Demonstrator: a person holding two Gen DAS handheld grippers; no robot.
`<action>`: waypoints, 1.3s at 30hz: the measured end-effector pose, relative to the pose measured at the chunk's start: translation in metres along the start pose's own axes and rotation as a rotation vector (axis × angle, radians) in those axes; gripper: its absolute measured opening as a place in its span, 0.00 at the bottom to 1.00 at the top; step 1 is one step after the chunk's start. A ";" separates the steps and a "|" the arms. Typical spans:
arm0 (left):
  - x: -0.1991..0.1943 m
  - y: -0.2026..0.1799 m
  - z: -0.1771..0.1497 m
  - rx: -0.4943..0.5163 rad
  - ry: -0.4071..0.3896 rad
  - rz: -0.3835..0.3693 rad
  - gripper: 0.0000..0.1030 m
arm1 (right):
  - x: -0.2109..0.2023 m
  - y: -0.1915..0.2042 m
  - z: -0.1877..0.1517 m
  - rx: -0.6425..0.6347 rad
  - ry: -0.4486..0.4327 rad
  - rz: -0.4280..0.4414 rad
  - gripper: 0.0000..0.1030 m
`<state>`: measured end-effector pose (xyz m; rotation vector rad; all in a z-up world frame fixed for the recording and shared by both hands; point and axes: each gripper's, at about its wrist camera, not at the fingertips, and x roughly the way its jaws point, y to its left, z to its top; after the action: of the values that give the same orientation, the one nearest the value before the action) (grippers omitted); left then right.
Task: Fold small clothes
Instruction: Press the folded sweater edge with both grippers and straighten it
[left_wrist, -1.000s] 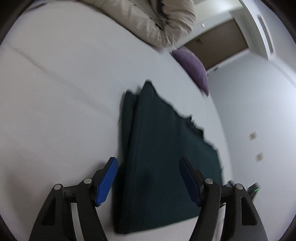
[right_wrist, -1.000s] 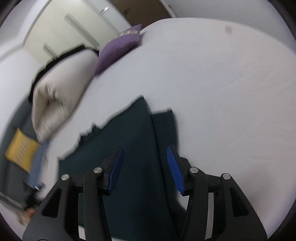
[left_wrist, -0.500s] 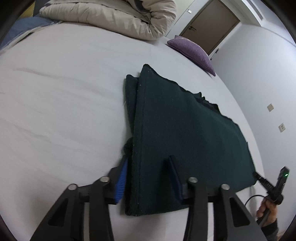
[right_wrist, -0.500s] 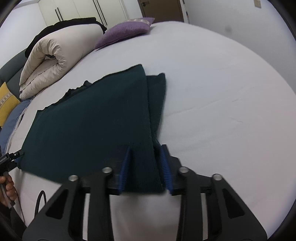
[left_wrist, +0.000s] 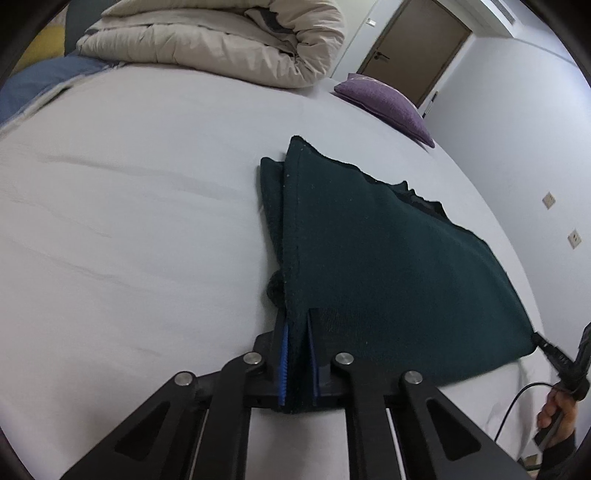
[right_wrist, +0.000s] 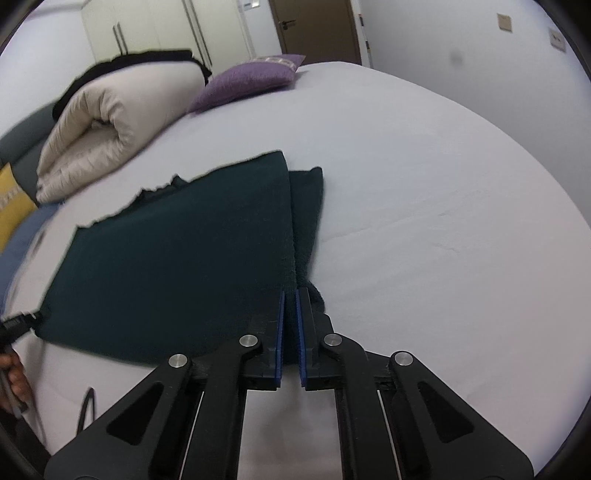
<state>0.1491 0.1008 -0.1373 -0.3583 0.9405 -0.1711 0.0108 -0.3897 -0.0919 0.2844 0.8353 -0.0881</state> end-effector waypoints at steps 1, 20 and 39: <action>-0.001 -0.001 -0.001 0.011 0.002 0.011 0.09 | -0.003 0.000 -0.001 0.006 -0.004 0.005 0.04; -0.013 0.004 -0.032 0.039 0.003 0.020 0.06 | 0.014 -0.022 -0.031 0.077 0.053 0.026 0.04; -0.016 0.005 -0.037 0.012 0.007 0.010 0.06 | 0.031 -0.025 -0.029 0.073 0.082 0.021 0.04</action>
<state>0.1091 0.1019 -0.1468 -0.3418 0.9475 -0.1691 0.0064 -0.4045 -0.1387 0.3669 0.9112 -0.0879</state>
